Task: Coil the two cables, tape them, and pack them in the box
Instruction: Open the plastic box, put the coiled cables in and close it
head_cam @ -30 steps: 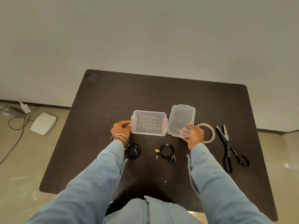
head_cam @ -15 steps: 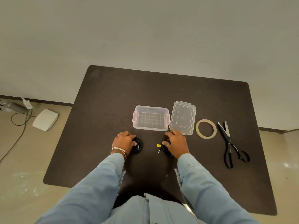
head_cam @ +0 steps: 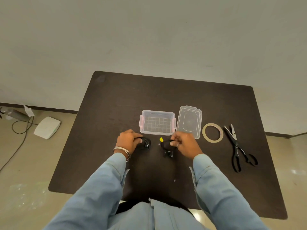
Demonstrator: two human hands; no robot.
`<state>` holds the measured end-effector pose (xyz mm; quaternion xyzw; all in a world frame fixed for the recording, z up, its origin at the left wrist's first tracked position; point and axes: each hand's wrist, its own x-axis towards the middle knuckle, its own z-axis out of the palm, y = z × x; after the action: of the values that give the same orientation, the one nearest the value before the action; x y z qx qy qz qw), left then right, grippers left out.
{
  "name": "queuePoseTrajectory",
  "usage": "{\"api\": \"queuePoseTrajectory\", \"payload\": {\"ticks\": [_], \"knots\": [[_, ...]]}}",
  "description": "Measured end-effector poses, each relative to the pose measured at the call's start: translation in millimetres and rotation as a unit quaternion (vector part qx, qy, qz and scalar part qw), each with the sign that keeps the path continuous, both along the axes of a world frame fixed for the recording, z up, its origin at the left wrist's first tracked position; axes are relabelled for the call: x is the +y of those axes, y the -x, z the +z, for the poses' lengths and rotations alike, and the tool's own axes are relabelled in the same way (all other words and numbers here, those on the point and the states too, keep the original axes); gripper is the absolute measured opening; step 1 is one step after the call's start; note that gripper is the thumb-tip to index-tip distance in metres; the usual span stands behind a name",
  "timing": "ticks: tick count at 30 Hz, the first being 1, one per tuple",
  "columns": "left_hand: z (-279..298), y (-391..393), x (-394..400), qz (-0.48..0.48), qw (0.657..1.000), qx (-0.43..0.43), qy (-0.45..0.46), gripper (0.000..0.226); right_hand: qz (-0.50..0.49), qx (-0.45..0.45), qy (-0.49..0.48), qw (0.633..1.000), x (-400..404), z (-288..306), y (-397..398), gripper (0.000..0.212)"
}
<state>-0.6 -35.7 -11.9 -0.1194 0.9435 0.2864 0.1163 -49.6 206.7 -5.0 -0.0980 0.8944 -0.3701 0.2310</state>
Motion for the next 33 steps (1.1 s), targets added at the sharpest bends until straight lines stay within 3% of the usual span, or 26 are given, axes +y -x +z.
{"api": "queuePoseTrajectory", "payload": {"ticks": [4,7,14,20,26,30,33], "knots": [[22,18,4,0.078,0.99,0.061,-0.096,0.025,-0.064,-0.005,0.118,0.991,-10,27,23,0.016],[33,34,10,0.188,0.96,0.051,-0.202,0.028,-0.136,-0.015,0.193,0.972,-19,37,40,0.018],[30,75,23,0.244,0.952,0.007,-0.186,0.026,-0.226,-0.014,0.201,0.953,-39,25,63,0.017],[12,93,29,0.23,0.964,-0.047,-0.122,0.019,-0.282,-0.062,0.237,0.928,-37,9,66,0.015],[-8,93,37,0.089,0.987,-0.048,0.125,0.023,-0.284,-0.062,0.267,0.919,-29,3,70,0.018],[-16,92,40,0.03,0.979,-0.019,0.2,0.024,-0.305,-0.042,0.3,0.903,-30,8,77,0.019],[-17,94,40,0.004,0.973,-0.026,0.23,0.023,-0.277,-0.047,0.27,0.921,-31,4,82,0.019]]}}
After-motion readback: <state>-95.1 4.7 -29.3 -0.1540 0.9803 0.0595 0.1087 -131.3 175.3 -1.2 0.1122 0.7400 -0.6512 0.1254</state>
